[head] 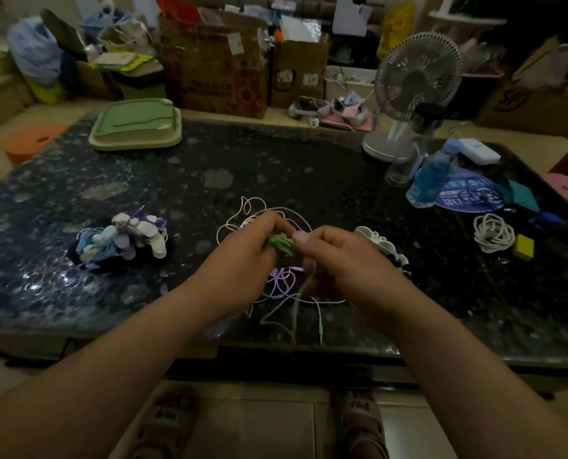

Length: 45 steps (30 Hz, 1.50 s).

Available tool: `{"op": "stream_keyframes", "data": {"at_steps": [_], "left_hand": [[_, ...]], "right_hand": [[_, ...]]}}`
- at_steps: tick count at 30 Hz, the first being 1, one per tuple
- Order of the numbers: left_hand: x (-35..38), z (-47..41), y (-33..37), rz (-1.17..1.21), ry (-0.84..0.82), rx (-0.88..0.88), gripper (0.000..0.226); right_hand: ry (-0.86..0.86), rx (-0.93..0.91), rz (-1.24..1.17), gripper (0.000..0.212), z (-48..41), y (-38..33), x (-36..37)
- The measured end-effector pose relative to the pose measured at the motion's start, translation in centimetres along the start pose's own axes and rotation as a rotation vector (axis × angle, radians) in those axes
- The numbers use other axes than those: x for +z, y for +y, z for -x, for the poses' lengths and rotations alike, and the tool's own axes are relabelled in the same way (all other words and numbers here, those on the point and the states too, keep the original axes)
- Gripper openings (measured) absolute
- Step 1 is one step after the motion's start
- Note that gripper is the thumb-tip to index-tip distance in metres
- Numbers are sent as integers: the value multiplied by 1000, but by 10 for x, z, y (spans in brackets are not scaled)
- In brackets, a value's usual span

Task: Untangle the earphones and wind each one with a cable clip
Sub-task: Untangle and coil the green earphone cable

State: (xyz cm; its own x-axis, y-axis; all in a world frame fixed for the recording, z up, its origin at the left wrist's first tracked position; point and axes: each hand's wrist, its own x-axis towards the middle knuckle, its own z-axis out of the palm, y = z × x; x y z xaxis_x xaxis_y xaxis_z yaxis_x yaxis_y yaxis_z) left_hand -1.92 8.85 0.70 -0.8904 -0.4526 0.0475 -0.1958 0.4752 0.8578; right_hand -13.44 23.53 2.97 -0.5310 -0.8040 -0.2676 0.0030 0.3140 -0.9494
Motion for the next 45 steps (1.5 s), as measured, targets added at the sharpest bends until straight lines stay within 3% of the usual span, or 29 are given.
{"op": "stream_keyframes", "data": {"at_steps": [3,5,7,10,13,15,19,21,25,28,32,37,40,45], "left_hand": [[0,5,0,-126,-24,49,47],[-1,5,-1,-81,11,46,50],[-1,3,0,15,45,9,35],[-3,0,0,141,76,-62,14],[-9,0,-2,287,22,-122,15],[-12,-1,-2,389,23,-152,19],[-21,-3,-2,720,105,-213,21],[-28,-4,-5,914,154,-256,25],[-30,-4,-8,1038,191,-315,25],[-23,-3,-2,880,169,-293,31],[-9,1,6,563,45,-204,28],[-2,2,4,354,160,-106,11],[2,3,0,196,201,-41,13],[-10,0,-3,85,116,-56,13]], "right_hand": [[59,-28,1,30,-2,3,0],[87,-28,-40,32,-2,3,-5],[89,-13,-80,33,0,2,-9],[42,46,-419,22,1,1,-10],[68,74,-562,24,-3,2,-14],[60,40,-490,29,-6,3,-21],[51,46,-59,26,-6,5,-31],[60,50,-55,28,-6,6,-35],[-43,107,0,23,0,8,-38],[-245,174,23,17,9,6,-28],[-310,147,-102,41,11,3,-6],[-193,107,52,57,10,7,18],[-74,16,92,36,7,11,23],[64,17,-333,34,1,3,-1]]}}
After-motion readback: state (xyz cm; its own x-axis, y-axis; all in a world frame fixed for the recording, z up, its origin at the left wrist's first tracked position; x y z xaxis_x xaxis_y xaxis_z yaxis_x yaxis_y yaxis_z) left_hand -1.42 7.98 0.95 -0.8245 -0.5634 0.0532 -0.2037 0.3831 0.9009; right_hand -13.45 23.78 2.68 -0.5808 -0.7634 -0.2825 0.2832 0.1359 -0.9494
